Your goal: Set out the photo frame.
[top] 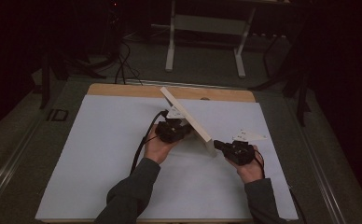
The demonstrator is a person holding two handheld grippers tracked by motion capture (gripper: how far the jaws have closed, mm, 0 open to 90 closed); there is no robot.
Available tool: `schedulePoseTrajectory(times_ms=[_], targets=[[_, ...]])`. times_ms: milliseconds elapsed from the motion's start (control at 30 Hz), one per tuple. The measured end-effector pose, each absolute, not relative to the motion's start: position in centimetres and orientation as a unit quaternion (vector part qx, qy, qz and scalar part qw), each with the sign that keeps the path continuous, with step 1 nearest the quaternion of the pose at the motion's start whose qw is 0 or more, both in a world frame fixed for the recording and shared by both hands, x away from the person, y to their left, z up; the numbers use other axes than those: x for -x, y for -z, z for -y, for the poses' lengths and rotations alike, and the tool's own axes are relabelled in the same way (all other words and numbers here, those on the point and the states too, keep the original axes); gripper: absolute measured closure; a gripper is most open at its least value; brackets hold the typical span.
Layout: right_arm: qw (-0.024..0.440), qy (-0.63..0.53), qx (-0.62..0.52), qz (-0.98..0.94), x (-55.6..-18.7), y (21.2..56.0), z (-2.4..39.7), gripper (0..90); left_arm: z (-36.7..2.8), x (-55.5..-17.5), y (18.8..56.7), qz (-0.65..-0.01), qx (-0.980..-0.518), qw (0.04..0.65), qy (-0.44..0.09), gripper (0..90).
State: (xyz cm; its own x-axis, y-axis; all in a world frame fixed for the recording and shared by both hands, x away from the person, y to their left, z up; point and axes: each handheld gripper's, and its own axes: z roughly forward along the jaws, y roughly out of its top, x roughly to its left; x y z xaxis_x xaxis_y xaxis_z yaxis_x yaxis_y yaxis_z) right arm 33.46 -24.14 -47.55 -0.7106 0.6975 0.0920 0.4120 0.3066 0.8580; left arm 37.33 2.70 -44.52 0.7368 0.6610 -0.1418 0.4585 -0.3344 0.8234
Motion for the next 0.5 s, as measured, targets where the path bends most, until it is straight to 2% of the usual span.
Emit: schedulePoseTrajectory(times_ms=[500], targets=[[0.143,-0.467,-0.32,-0.812,-32.8,47.3,22.4,89.9,-3.2,-37.6,44.8,-0.344,-0.814,0.456,-0.11,90.0]])
